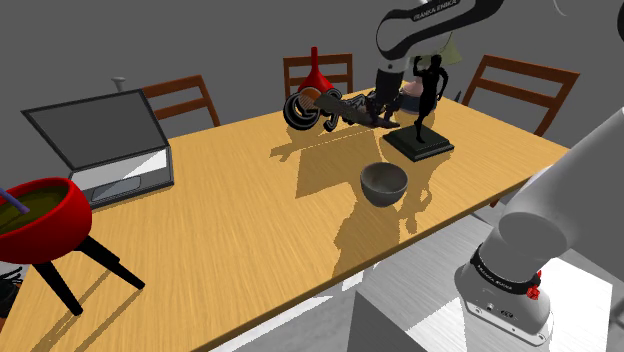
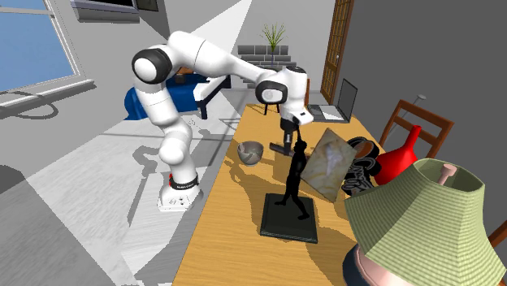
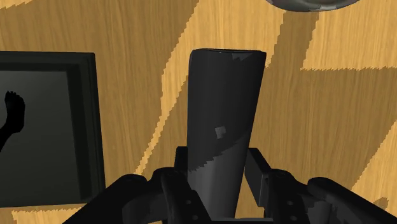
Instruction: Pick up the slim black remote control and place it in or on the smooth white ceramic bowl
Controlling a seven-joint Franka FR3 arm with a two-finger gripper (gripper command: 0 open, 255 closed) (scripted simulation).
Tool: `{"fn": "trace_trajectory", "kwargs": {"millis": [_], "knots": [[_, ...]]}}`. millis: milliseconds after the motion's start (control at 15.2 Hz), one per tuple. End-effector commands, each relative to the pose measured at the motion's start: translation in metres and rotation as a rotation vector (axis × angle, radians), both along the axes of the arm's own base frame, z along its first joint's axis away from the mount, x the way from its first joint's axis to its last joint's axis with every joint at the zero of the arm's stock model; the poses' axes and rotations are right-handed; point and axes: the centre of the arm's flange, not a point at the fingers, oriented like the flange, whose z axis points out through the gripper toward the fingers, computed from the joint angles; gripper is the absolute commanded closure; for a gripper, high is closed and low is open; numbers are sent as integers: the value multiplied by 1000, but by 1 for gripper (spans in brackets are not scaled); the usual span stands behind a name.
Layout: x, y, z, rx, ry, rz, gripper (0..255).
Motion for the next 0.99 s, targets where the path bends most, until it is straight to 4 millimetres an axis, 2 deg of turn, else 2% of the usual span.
{"fn": "trace_trajectory", "kwargs": {"millis": [0,132,924], "knots": [[-1,0,12,0,-1,0,255],[-1,0,21,0,-1,0,255],[-106,119,14,0,-1,0,255]]}}
